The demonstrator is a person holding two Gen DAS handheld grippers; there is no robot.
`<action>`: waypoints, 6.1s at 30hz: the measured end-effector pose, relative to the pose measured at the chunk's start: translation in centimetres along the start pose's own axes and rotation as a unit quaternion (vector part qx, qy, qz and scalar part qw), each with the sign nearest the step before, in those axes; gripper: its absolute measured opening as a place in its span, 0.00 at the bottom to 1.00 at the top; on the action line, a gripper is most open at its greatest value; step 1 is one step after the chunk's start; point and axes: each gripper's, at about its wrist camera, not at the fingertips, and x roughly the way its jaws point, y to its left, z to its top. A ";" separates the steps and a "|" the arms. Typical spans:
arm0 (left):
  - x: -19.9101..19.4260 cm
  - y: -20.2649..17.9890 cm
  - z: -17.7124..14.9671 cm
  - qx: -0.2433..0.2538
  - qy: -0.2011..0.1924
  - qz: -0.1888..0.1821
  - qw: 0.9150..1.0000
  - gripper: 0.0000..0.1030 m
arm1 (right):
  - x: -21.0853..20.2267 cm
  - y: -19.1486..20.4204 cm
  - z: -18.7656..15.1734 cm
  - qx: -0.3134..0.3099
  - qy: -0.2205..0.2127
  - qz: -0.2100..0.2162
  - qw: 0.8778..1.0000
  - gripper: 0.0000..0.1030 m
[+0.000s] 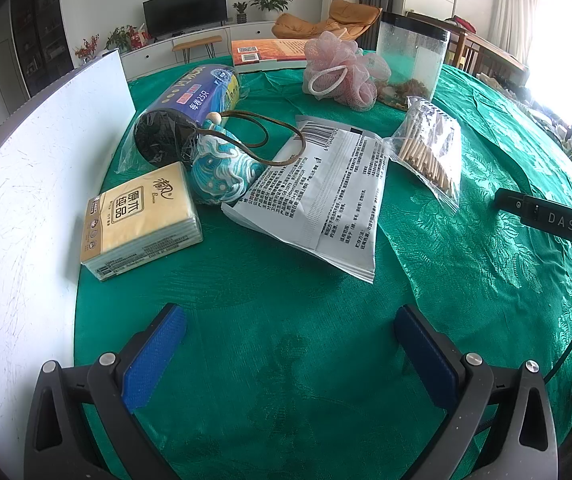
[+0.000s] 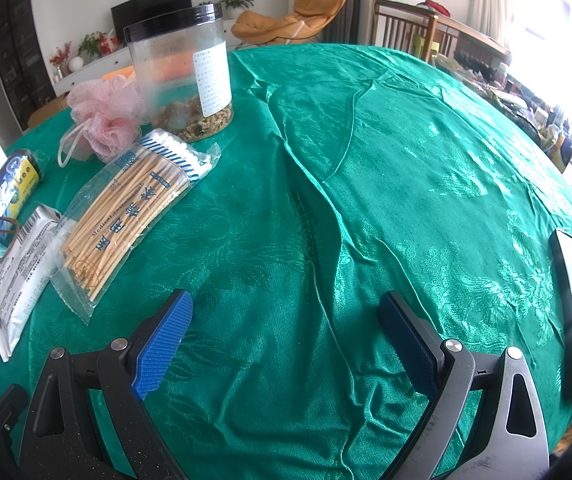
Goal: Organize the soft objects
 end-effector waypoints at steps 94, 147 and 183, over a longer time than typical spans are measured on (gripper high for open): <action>-2.2 -0.2 0.4 0.003 0.019 -0.025 1.000 1.00 | 0.0 0.0 0.0 0.000 0.000 0.000 1.000 0.93; -3.0 -5.7 1.1 0.102 0.037 -0.092 0.990 0.83 | -2.7 -5.9 0.0 0.087 0.055 0.165 0.981 0.33; -6.6 -1.6 5.7 0.041 -0.017 -0.144 0.989 0.76 | -13.3 -2.1 0.1 0.078 -0.003 0.291 0.954 0.33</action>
